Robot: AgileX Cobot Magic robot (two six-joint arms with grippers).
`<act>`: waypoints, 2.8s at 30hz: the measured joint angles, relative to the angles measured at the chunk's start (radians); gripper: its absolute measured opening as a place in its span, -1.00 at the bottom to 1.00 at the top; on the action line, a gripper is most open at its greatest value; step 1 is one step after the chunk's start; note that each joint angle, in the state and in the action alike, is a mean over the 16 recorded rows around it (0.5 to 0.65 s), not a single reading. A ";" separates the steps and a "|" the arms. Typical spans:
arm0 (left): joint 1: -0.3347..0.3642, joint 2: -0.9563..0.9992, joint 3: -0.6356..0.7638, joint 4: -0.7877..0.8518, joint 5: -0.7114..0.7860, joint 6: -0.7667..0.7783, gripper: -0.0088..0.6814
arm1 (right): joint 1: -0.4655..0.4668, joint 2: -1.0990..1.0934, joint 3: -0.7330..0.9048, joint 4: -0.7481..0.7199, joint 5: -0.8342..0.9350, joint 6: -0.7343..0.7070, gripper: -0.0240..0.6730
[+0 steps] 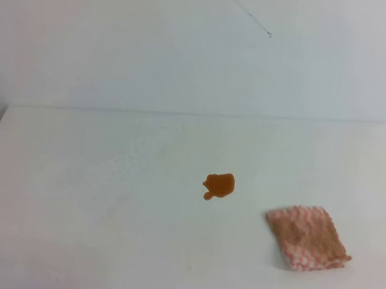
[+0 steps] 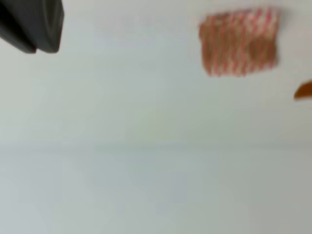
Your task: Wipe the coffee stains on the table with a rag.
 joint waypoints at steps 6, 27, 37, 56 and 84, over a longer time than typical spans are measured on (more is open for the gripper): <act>0.000 0.000 0.000 0.000 0.000 0.000 -0.97 | 0.001 0.170 -0.026 0.187 0.117 -0.228 -0.94; 0.000 0.000 0.000 0.000 0.000 0.000 -0.97 | 0.167 0.920 -0.302 0.521 0.156 -0.727 -0.87; 0.000 0.000 0.000 0.000 0.000 0.000 -0.96 | 0.311 1.242 -0.521 0.439 0.132 -0.724 -0.24; 0.000 0.000 0.000 0.000 -0.001 0.000 -0.97 | 0.332 1.675 -0.726 0.336 0.008 -0.693 0.18; 0.000 -0.002 0.000 0.000 0.000 0.000 -0.97 | 0.332 1.752 -0.745 0.358 0.007 -0.721 -0.91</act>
